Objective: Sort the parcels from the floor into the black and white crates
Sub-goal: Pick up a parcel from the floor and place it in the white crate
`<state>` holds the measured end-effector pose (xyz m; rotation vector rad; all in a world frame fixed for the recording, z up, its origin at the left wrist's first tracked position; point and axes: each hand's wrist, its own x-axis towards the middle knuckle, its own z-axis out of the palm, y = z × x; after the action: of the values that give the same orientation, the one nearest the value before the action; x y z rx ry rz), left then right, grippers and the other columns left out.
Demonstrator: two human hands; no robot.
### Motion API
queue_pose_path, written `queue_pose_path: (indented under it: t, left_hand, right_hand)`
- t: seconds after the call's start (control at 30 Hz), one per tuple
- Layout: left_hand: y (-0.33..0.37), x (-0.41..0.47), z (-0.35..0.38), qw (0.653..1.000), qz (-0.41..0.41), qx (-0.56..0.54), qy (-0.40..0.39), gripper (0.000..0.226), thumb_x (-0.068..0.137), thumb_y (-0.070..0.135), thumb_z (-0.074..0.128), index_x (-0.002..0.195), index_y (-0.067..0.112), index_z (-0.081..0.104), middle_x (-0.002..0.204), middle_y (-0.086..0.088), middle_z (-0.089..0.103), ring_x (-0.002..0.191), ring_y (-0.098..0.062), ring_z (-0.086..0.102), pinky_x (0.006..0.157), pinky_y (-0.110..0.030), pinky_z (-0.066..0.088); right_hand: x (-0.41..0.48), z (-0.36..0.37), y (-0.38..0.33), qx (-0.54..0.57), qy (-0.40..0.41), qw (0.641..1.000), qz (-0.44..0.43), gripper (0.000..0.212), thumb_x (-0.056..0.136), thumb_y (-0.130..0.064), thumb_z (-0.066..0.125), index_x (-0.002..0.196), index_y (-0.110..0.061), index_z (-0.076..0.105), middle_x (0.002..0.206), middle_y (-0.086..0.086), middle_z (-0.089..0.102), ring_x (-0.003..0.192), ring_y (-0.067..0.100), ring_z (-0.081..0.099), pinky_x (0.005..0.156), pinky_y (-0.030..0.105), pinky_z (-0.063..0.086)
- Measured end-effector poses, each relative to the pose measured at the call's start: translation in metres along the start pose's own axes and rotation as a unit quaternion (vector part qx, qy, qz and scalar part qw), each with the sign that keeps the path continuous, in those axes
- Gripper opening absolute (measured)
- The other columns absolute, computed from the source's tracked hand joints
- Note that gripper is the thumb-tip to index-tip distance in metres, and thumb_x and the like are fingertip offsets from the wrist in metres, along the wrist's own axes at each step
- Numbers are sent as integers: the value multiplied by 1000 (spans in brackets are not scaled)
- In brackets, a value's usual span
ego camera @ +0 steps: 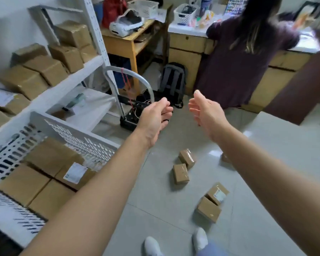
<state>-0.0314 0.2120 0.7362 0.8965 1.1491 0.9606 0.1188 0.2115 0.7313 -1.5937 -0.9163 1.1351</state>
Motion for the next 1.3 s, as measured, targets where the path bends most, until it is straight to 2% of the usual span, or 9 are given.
queue_pose_path:
  t: [0.2, 0.37, 0.5, 0.7, 0.77, 0.9, 1.07, 1.2, 1.3]
  left_hand:
    - [-50, 20, 122, 995, -63, 32, -63, 20, 97, 30, 46, 90, 17, 59, 99, -4, 60, 94, -19, 57, 98, -38, 41]
    - [-113, 37, 202, 988, -130, 46, -71, 20, 98, 29, 44, 86, 17, 56, 97, -6, 57, 91, -20, 54, 94, -37, 41]
    - [-174, 57, 235, 977, -194, 60, -57, 20, 97, 29, 44, 82, 19, 53, 87, -2, 55, 85, -21, 51, 86, -33, 37]
    - [-276, 92, 247, 953, -272, 130, -38, 22, 98, 33, 43, 82, 20, 51, 81, 0, 55, 87, -19, 52, 86, -33, 37]
    - [-316, 106, 248, 943, -290, 157, -44, 22, 98, 32, 43, 82, 19, 53, 82, -1, 56, 88, -20, 53, 85, -33, 38]
    - [-399, 134, 241, 922, -314, 219, -56, 23, 96, 33, 44, 81, 18, 53, 87, -5, 56, 86, -19, 51, 74, -30, 37]
    - [-512, 173, 223, 895, -332, 289, -80, 26, 97, 36, 43, 91, 15, 58, 97, -6, 59, 92, -21, 54, 77, -30, 39]
    - [-614, 200, 208, 878, -343, 323, -79, 35, 97, 38, 45, 112, 10, 59, 107, -5, 60, 104, -22, 56, 93, -33, 40]
    - [-684, 215, 192, 865, -350, 350, -84, 25, 97, 35, 44, 89, 15, 57, 88, 3, 56, 82, -11, 53, 75, -28, 40]
  right_hand:
    - [12, -132, 58, 21, 97, 991, 88, 42, 85, -55, 52, 94, -17, 67, 100, -3, 68, 95, 11, 63, 95, 34, 46]
    - [32, -214, 122, 6, 116, 979, 169, 38, 87, -55, 51, 85, -20, 64, 100, 0, 68, 99, 19, 63, 93, 37, 46]
    - [49, -254, 184, -5, 118, 968, 222, 37, 88, -54, 50, 81, -20, 62, 94, 0, 64, 91, 17, 59, 92, 35, 44]
    - [62, -276, 289, 19, 122, 940, 318, 46, 91, -52, 48, 103, -10, 63, 109, 5, 62, 105, 21, 57, 97, 38, 41]
    - [66, -280, 330, 26, 132, 929, 344, 50, 93, -49, 47, 114, -5, 61, 109, 6, 62, 103, 21, 57, 93, 36, 41]
    - [80, -277, 412, 44, 151, 908, 388, 40, 94, -46, 46, 85, -10, 61, 77, -3, 62, 74, 10, 58, 70, 28, 44]
    - [101, -266, 520, 49, 178, 890, 417, 46, 92, -47, 47, 98, -3, 61, 79, -2, 58, 93, 19, 60, 91, 35, 46]
    - [111, -251, 620, 41, 183, 878, 441, 37, 93, -48, 46, 82, -16, 60, 83, -2, 57, 94, 22, 59, 81, 31, 46]
    - [115, -239, 693, 40, 203, 859, 468, 39, 92, -50, 46, 73, -16, 50, 79, -3, 52, 80, 16, 52, 72, 28, 41]
